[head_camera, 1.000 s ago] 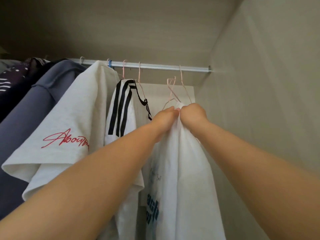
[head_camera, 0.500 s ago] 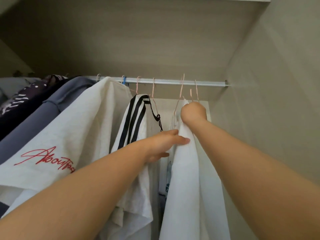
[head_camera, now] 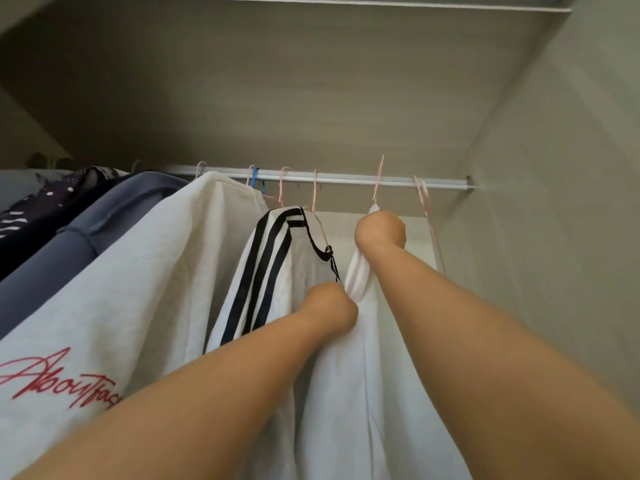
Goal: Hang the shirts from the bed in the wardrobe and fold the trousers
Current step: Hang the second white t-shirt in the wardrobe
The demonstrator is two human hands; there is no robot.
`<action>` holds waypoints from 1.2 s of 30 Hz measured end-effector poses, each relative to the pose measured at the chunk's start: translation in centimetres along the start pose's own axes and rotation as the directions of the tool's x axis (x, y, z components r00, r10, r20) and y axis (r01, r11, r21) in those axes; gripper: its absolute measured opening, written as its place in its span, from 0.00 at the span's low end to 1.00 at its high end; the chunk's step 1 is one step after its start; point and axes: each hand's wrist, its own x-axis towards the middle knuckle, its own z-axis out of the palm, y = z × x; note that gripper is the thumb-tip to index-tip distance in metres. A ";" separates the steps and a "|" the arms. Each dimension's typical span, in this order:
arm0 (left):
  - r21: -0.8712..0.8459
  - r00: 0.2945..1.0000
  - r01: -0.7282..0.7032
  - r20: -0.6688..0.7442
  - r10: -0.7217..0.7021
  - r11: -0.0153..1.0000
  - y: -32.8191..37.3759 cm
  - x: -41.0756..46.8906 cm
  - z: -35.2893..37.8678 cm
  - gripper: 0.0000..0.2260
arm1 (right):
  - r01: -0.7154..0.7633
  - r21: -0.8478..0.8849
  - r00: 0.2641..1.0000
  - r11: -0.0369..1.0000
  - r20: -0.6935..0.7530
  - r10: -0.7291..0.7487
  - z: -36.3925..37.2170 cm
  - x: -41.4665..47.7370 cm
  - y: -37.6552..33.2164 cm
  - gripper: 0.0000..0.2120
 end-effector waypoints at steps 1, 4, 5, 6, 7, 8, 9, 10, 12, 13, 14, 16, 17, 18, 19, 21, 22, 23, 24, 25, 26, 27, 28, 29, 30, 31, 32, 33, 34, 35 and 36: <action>-0.005 1.000 -0.013 -0.007 0.013 1.000 0.0 0.2 0.1 0.12 | -0.008 -0.020 1.000 1.000 0.004 0.008 0.0 0.2 0.0 0.14; -0.006 0.999 -0.039 -0.008 0.039 0.999 -0.3 0.2 0.4 0.12 | -0.037 -0.064 0.999 0.997 0.029 0.039 -0.1 0.4 0.0 0.13; 0.000 0.999 -0.052 -0.011 0.052 0.999 -0.4 0.1 0.5 0.12 | -0.039 -0.068 0.999 0.997 0.036 0.041 -0.1 0.4 0.1 0.12; 0.005 0.997 -0.068 -0.019 0.069 0.998 -0.5 -0.2 0.7 0.11 | -0.034 -0.078 0.998 0.996 0.048 0.037 -0.2 0.3 0.2 0.12; 0.008 0.995 -0.091 -0.034 0.091 0.996 -0.5 -0.5 0.9 0.11 | -0.024 -0.096 0.997 0.995 0.070 0.031 -0.3 0.3 0.3 0.11; 0.011 0.992 -0.116 -0.053 0.117 0.993 -0.5 -0.7 1.1 0.11 | -0.016 -0.120 0.995 0.993 0.097 0.028 -0.4 0.2 0.4 0.10; 0.012 0.987 -0.141 -0.078 0.142 0.990 -0.5 -1.1 1.3 0.11 | -0.014 -0.142 0.992 0.990 0.122 0.032 -0.5 0.1 0.5 0.09; 0.015 0.981 -0.161 -0.110 0.161 0.987 -0.4 -1.4 1.4 0.12 | -0.017 -0.154 0.988 0.988 0.148 0.040 -0.6 -0.1 0.4 0.07; 0.010 0.968 -0.180 -0.175 0.179 0.984 -0.4 -2.1 1.5 0.14 | -0.016 -0.141 0.980 0.990 0.195 0.044 -0.7 -0.5 0.4 0.05; -0.010 0.964 -0.183 -0.196 0.178 0.983 -0.5 -2.6 1.5 0.17 | -0.014 -0.112 0.978 0.994 0.205 0.037 -0.7 -0.8 0.4 0.05; -0.035 0.963 -0.185 -0.205 0.174 0.982 -0.6 -3.0 1.5 0.21 | -0.013 -0.080 0.978 0.997 0.207 0.030 -0.8 -1.2 0.3 0.05; -0.059 0.965 -0.183 -0.202 0.168 0.981 -0.9 -4.0 1.6 0.29 | 0.021 -0.047 0.978 0.999 0.206 -0.011 -0.8 -2.1 0.4 0.07; -0.049 0.965 -0.184 -0.198 0.172 0.982 -0.9 -4.4 1.6 0.32 | 0.062 -0.046 0.977 0.997 0.205 -0.052 -0.7 -2.6 0.5 0.10; -0.035 0.965 -0.189 -0.193 0.179 0.981 -1.0 -5.0 1.5 0.35 | 0.103 -0.049 0.975 0.993 0.201 -0.091 -0.7 -3.2 0.7 0.15; -0.030 0.963 -0.198 -0.192 0.188 0.980 -1.0 -5.5 1.5 0.37 | 0.133 -0.047 0.974 0.990 0.192 -0.122 -0.7 -4.1 1.0 0.19; -0.065 0.963 -0.208 -0.189 0.193 0.976 -1.1 -6.9 1.6 0.42 | 0.181 -0.013 0.967 0.983 0.186 -0.175 -0.8 -6.2 1.8 0.20; -0.090 0.965 -0.205 -0.186 0.185 0.975 -1.2 -7.8 1.8 0.43 | 0.190 0.011 0.962 0.982 0.198 -0.188 -0.8 -7.5 2.4 0.20; -0.109 0.968 -0.195 -0.183 0.173 0.975 -1.3 -8.8 2.1 0.44 | 0.188 0.036 0.957 0.981 0.218 -0.191 -0.9 -8.7 3.1 0.20; -0.120 0.970 -0.185 -0.179 0.162 0.975 -1.5 -9.8 2.4 0.45 | 0.177 0.061 0.953 0.982 0.237 -0.187 -1.0 -10.1 3.8 0.20; -0.130 0.972 -0.179 -0.175 0.155 0.975 -1.7 -10.9 2.9 0.45 | 0.166 0.083 0.952 0.983 0.247 -0.181 -1.2 -11.5 4.5 0.19; -0.141 0.974 -0.174 -0.172 0.149 0.975 -1.9 -11.9 3.3 0.45 | 0.158 0.098 0.953 0.982 0.243 -0.178 -1.4 -12.9 5.1 0.18; -0.150 0.975 -0.167 -0.172 0.141 0.974 -2.1 -12.8 3.6 0.46 | 0.155 0.104 0.958 0.982 0.226 -0.175 -1.7 -14.2 5.6 0.17; -0.156 0.977 -0.155 -0.170 0.128 0.976 -2.4 -13.7 4.0 0.46 | 0.152 0.098 0.964 0.984 0.207 -0.169 -2.0 -15.4 6.1 0.16; -0.160 0.980 -0.139 -0.163 0.113 0.977 -2.8 -14.6 4.3 0.46 | 0.143 0.087 0.968 0.986 0.194 -0.158 -2.3 -16.6 6.5 0.16; -0.165 0.984 -0.122 -0.149 0.098 0.979 -3.1 -15.5 4.7 0.45 | 0.128 0.082 0.971 0.988 0.193 -0.142 -2.6 -17.6 7.1 0.16; -0.166 0.988 -0.106 -0.133 0.084 0.980 -3.5 -16.3 5.0 0.45 | 0.107 0.083 0.972 0.991 0.200 -0.122 -3.0 -18.5 7.7 0.15; -0.163 0.991 -0.087 -0.119 0.068 0.983 -4.0 -17.2 5.3 0.45 | 0.084 0.086 0.972 0.993 0.210 -0.101 -3.3 -19.4 8.3 0.15; -0.158 0.993 -0.067 -0.109 0.050 0.985 -4.4 -18.1 5.6 0.44 | 0.059 0.092 0.973 0.994 0.217 -0.078 -3.6 -20.3 9.0 0.15; -0.151 0.994 -0.047 -0.101 0.032 0.987 -4.8 -19.0 5.8 0.44 | 0.032 0.099 0.974 0.995 0.221 -0.054 -4.0 -21.3 9.6 0.16; -0.144 0.995 -0.027 -0.095 0.013 0.989 -5.1 -20.0 6.0 0.44 | 0.004 0.108 0.973 0.994 0.227 -0.029 -4.4 -22.3 10.3 0.17; -0.136 0.996 -0.004 -0.089 -0.008 0.991 -5.5 -21.1 6.1 0.43 | -0.025 0.117 0.972 0.993 0.235 -0.003 -4.7 -23.3 11.0 0.17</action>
